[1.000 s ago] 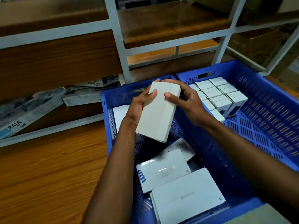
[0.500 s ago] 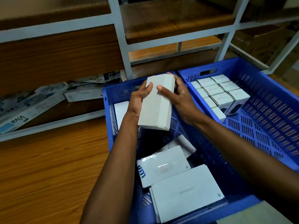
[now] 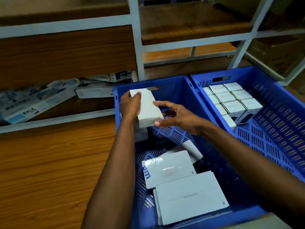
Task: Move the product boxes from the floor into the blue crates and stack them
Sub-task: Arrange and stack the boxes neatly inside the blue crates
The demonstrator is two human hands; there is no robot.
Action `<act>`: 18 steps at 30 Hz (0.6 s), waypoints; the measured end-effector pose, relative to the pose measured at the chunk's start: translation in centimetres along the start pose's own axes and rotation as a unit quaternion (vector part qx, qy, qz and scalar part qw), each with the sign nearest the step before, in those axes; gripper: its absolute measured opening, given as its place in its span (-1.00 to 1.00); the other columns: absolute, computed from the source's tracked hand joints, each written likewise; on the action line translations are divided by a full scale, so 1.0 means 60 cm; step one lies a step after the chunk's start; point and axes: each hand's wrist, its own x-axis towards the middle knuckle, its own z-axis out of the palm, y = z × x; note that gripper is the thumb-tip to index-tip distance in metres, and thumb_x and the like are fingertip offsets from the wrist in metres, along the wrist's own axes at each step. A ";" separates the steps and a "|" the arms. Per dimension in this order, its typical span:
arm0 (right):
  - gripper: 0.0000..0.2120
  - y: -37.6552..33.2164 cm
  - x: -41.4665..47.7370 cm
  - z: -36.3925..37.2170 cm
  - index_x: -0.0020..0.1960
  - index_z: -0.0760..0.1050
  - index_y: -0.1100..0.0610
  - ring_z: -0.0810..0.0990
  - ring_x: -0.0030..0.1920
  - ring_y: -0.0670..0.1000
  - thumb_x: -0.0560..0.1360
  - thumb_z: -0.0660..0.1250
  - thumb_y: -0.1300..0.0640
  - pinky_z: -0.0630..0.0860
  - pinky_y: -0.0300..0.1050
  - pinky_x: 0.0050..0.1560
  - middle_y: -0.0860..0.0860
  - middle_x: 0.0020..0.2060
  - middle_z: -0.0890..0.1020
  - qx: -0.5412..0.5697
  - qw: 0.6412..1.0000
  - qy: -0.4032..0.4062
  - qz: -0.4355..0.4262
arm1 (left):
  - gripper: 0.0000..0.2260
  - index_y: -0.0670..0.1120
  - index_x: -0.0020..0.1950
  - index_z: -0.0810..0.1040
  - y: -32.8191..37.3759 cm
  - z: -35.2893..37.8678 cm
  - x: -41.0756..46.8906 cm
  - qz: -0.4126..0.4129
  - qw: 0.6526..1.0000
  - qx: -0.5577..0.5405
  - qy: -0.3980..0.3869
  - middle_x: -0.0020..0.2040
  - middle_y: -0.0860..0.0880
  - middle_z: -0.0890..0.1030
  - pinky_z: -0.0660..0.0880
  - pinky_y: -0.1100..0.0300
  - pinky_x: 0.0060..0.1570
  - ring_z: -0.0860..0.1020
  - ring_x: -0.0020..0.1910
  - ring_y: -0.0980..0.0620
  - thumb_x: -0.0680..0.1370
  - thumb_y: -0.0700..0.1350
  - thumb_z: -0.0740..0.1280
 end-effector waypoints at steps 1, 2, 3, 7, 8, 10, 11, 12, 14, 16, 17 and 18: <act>-0.30 0.002 0.004 0.008 0.48 0.44 -0.07 0.68 0.08 0.05 0.43 0.58 0.28 0.68 -0.10 0.05 0.16 0.19 0.60 -0.025 1.000 0.017 0.001 | -0.68 0.04 0.16 0.60 -0.003 -0.002 0.000 0.009 0.999 0.032 0.006 0.06 -0.03 0.70 0.62 -0.11 0.10 0.66 0.01 -0.08 0.47 0.11 0.31; -0.30 0.006 0.010 0.019 0.48 0.44 -0.05 0.68 0.03 0.06 0.43 0.58 0.29 0.69 -0.06 0.04 0.13 0.12 0.63 -0.048 0.998 0.038 0.001 | -0.63 0.00 0.23 0.58 -0.002 -0.004 -0.003 0.014 0.998 0.064 0.009 0.11 -0.06 0.68 0.60 -0.05 0.13 0.65 0.05 -0.10 0.48 0.10 0.29; -0.30 0.012 0.019 0.032 0.47 0.44 -0.05 0.69 -0.01 0.07 0.42 0.58 0.27 0.69 0.00 0.06 0.08 0.06 0.65 -0.084 0.995 0.059 -0.003 | -0.61 -0.06 0.29 0.55 0.000 -0.004 -0.005 0.018 0.995 0.102 0.015 0.18 -0.11 0.66 0.56 0.03 0.14 0.62 0.11 -0.13 0.51 0.06 0.29; -0.40 0.050 0.073 0.086 0.43 0.49 -0.10 0.72 -0.13 -0.01 0.44 0.58 0.14 0.63 0.02 0.15 0.00 -0.07 0.73 -0.201 0.974 0.103 0.002 | -0.64 -0.26 0.36 0.50 0.008 0.000 -0.013 0.018 0.966 0.256 0.017 0.33 -0.26 0.56 0.47 0.04 0.18 0.52 0.32 -0.25 0.61 -0.12 0.29; -0.43 0.058 0.084 0.096 0.42 0.50 -0.08 0.72 -0.11 0.01 0.46 0.56 0.13 0.62 -0.03 0.14 0.01 -0.03 0.73 -0.220 0.969 0.112 0.002 | -0.66 -0.27 0.35 0.50 0.008 0.001 -0.016 0.025 0.960 0.278 0.012 0.34 -0.28 0.55 0.47 0.02 0.21 0.51 0.33 -0.25 0.62 -0.13 0.27; -0.46 0.067 0.102 0.107 0.39 0.54 -0.05 0.71 0.04 0.05 0.44 0.57 0.09 0.55 -0.11 0.13 0.03 0.08 0.73 -0.270 0.953 0.138 -0.007 | -0.68 -0.27 0.33 0.51 0.007 0.001 -0.015 0.027 0.956 0.292 0.010 0.33 -0.28 0.55 0.47 0.00 0.25 0.50 0.33 -0.26 0.63 -0.14 0.26; -0.46 0.070 0.108 0.108 0.38 0.57 -0.03 0.69 0.10 0.04 0.42 0.59 0.09 0.50 -0.16 0.10 0.02 0.12 0.73 -0.280 0.948 0.148 -0.013 | -0.69 -0.26 0.32 0.53 0.007 -0.001 -0.013 0.030 0.957 0.289 0.017 0.33 -0.29 0.55 0.47 -0.01 0.24 0.51 0.32 -0.26 0.62 -0.15 0.27; -0.45 0.071 0.113 0.107 0.36 0.59 -0.01 0.67 0.15 0.00 0.40 0.60 0.09 0.44 -0.23 0.06 0.01 0.13 0.73 -0.285 0.946 0.151 -0.015 | -0.71 -0.26 0.30 0.55 0.008 -0.003 -0.010 0.037 0.959 0.280 0.026 0.31 -0.28 0.56 0.48 -0.01 0.22 0.52 0.30 -0.26 0.61 -0.17 0.28; -0.45 0.071 0.121 0.102 0.34 0.62 0.02 0.66 0.19 -0.06 0.37 0.63 0.12 0.34 -0.34 -0.01 0.00 0.15 0.73 -0.294 0.944 0.149 -0.018 | -0.73 -0.26 0.23 0.59 0.010 -0.008 -0.003 0.043 0.963 0.265 0.033 0.23 -0.28 0.61 0.51 0.01 0.11 0.56 0.23 -0.27 0.60 -0.18 0.27; -0.43 0.070 0.127 0.097 0.34 0.63 0.01 0.66 0.18 -0.07 0.35 0.64 0.13 0.37 -0.34 -0.02 0.01 0.14 0.73 -0.295 0.945 0.144 -0.018 | -0.73 -0.27 0.15 0.63 0.004 -0.010 0.008 0.031 0.965 0.258 0.027 0.14 -0.26 0.66 0.52 0.03 0.00 0.61 0.15 -0.26 0.56 -0.17 0.27; -0.43 0.070 0.128 0.096 0.33 0.63 0.01 0.67 0.16 -0.08 0.34 0.65 0.13 0.40 -0.33 -0.01 0.02 0.13 0.74 -0.296 0.944 0.142 -0.019 | -0.73 -0.27 0.13 0.64 0.000 -0.011 0.013 0.022 0.965 0.259 0.026 0.12 -0.25 0.67 0.53 0.04 -0.05 0.62 0.12 -0.25 0.53 -0.17 0.27; -0.44 0.071 0.131 0.097 0.32 0.64 0.00 0.67 0.15 -0.08 0.34 0.65 0.13 0.45 -0.28 0.03 0.01 0.12 0.74 -0.301 0.942 0.145 -0.018 | -0.74 -0.27 0.12 0.64 -0.002 -0.010 0.014 0.018 0.964 0.262 0.027 0.11 -0.25 0.68 0.51 0.06 -0.09 0.63 0.11 -0.24 0.52 -0.18 0.28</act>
